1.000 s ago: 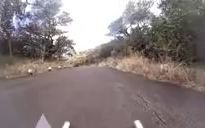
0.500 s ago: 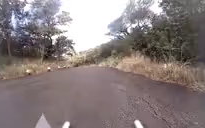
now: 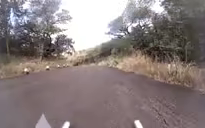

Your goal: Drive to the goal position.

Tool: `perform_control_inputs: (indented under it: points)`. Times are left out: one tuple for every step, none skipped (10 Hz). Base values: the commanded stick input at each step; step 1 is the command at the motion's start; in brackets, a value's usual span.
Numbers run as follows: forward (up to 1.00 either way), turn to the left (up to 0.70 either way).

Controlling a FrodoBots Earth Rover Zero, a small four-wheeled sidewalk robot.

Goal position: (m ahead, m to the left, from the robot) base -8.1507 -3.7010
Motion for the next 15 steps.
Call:
perform_control_inputs:
  points:
    - [0.5,0.0]
    - [0.5,0.0]
    - [0.5,0.0]
    - [0.5,0.0]
    - [0.5,0.0]
    - [0.5,0.0]
    - [0.5,0.0]
    - [0.5,0.0]
    - [0.5,0.0]
    - [0.5,0.0]
    - [0.5,0.0]
    - [0.5,0.0]
    - [0.5,0.0]
    - [0.5,0.0]
    - [0.5,0.0]
